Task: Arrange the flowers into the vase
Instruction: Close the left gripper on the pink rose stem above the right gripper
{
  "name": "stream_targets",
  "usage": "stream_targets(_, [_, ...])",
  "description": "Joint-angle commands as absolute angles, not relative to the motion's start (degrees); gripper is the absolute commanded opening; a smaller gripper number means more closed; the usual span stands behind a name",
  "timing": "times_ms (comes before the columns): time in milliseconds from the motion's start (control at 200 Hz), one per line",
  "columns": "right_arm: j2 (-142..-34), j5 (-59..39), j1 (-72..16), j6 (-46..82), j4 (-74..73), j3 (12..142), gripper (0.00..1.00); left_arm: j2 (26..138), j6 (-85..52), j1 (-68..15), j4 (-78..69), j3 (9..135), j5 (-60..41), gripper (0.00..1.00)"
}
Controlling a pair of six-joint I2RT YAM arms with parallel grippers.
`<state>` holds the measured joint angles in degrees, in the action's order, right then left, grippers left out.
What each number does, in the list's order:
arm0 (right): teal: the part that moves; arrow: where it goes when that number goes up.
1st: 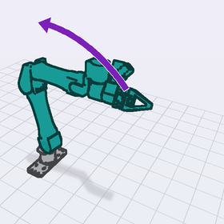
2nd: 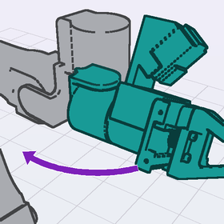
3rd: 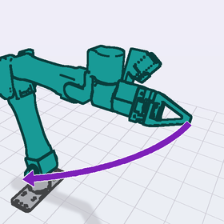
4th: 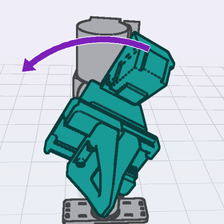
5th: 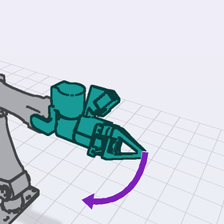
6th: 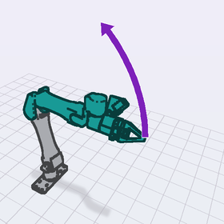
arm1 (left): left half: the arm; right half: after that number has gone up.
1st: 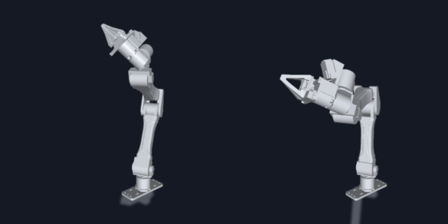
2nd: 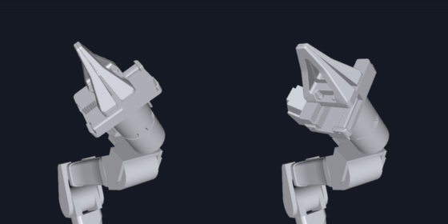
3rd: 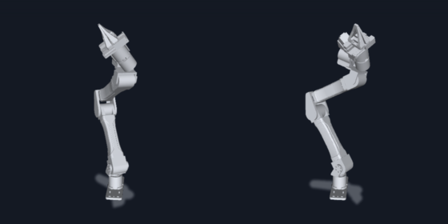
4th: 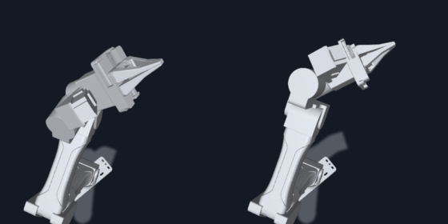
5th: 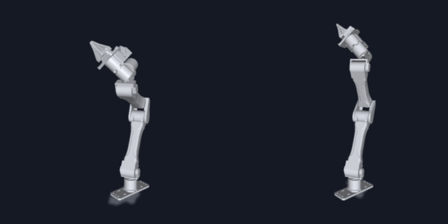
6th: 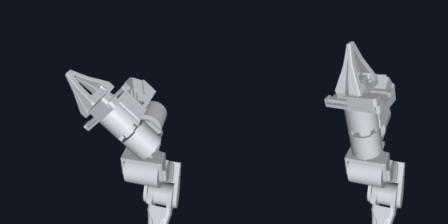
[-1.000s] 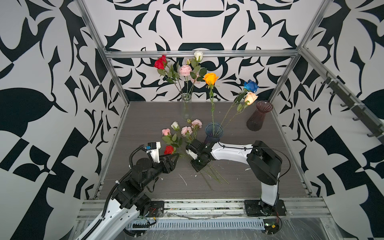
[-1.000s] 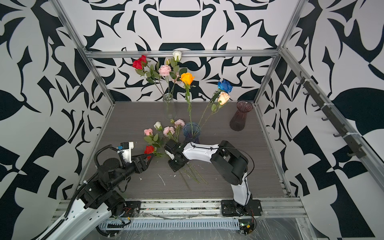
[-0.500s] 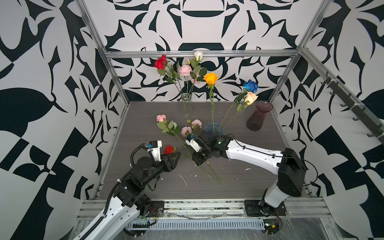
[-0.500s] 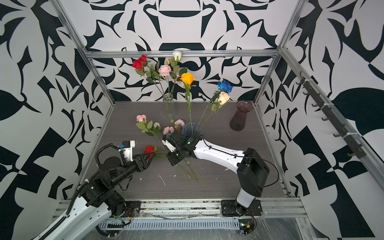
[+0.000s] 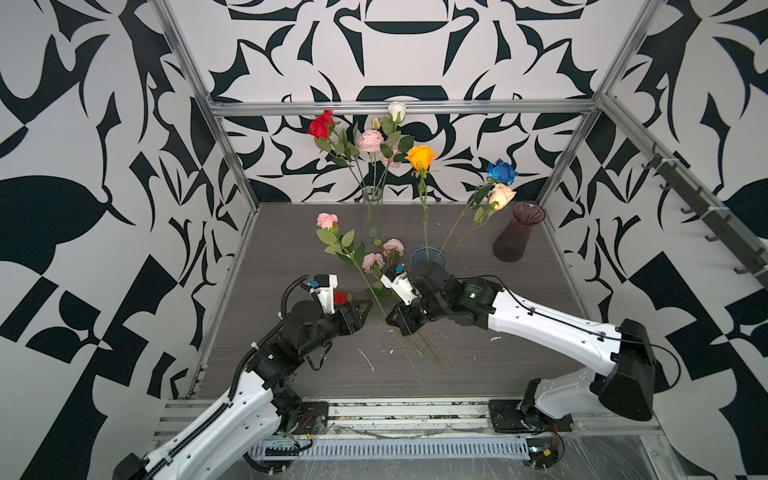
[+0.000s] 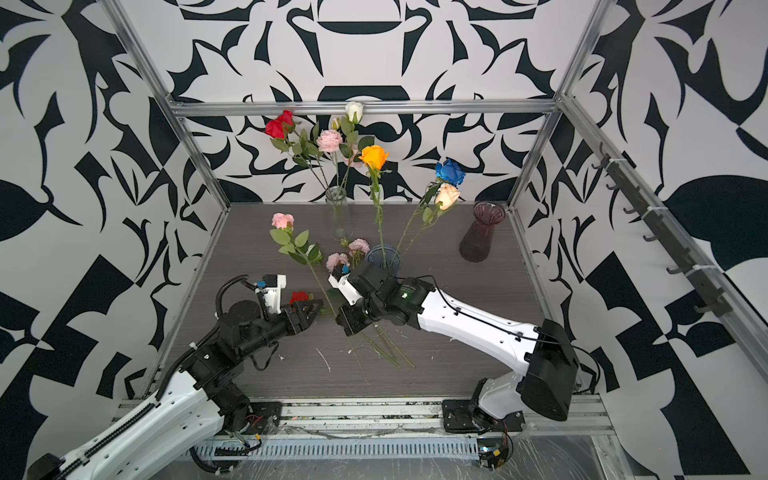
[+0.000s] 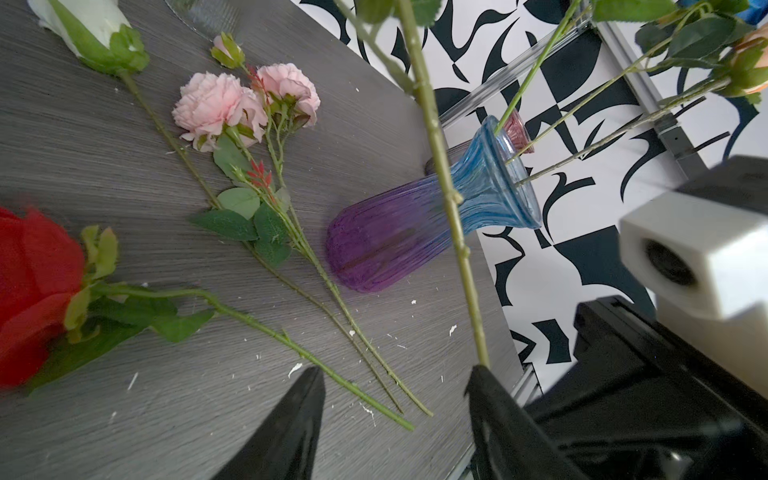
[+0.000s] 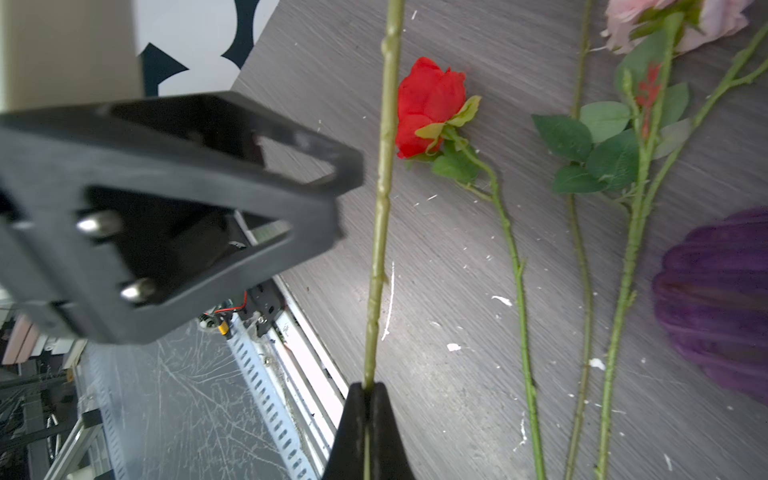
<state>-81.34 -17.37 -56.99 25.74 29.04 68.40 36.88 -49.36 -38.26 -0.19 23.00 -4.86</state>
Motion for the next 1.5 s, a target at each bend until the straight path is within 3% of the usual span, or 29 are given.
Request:
stream_targets(0, [-79.26, -18.72, -58.19, 27.6, 26.87, 68.29, 0.0, 38.36, -50.57, -38.19, -5.51, 25.51, -6.36, 0.59])
stream_targets(390, [-76.57, -17.13, -58.8, 27.87, 28.02, 68.32, 0.0, 41.13, -50.98, -38.14, -9.49, 27.5, -6.58, 0.56])
stream_targets(735, [-73.91, -7.52, -58.68, 28.55, 31.11, 68.61, 0.0, 40.18, -50.64, -38.15, -8.53, 27.6, -6.8, 0.55])
stream_targets(1495, [-79.0, -18.28, -61.24, 27.69, 27.86, 69.39, 0.0, 38.5, -50.36, -38.14, -6.59, 28.04, -6.35, 0.55])
